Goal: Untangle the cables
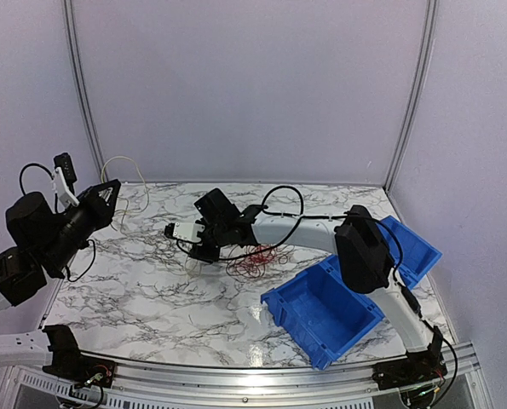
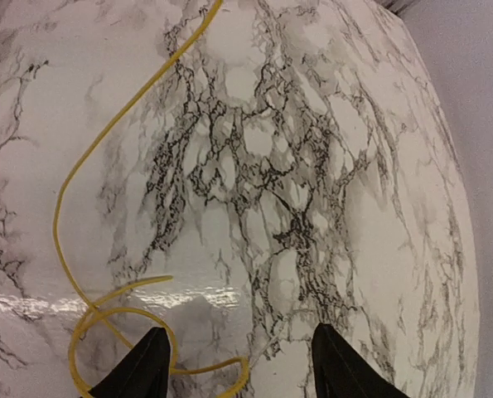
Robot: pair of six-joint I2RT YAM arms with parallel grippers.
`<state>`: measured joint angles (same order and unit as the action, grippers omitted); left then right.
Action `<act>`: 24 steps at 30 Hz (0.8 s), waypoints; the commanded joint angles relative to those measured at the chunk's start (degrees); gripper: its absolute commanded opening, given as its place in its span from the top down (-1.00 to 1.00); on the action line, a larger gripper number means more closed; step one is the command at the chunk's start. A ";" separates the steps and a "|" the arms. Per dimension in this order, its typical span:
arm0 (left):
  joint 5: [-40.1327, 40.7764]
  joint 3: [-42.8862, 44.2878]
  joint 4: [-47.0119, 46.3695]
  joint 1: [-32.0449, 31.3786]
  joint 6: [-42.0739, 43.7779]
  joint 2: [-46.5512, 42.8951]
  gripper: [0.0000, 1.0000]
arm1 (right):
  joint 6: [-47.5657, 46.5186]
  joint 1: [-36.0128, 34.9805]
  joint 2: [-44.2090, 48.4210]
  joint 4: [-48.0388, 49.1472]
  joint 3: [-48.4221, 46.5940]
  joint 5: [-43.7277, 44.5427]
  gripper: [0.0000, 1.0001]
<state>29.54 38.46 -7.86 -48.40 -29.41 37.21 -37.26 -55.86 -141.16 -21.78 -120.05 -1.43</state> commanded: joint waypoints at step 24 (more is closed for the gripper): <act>2.94 -2.70 2.29 -0.13 2.24 7.99 -0.27 | 11.41 11.15 28.78 0.95 -9.40 -7.49 1.00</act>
<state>32.25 33.69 -6.35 -48.40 -30.17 42.35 -23.00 -47.20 -115.77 -21.10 -128.49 -13.41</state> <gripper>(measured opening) 0.605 0.021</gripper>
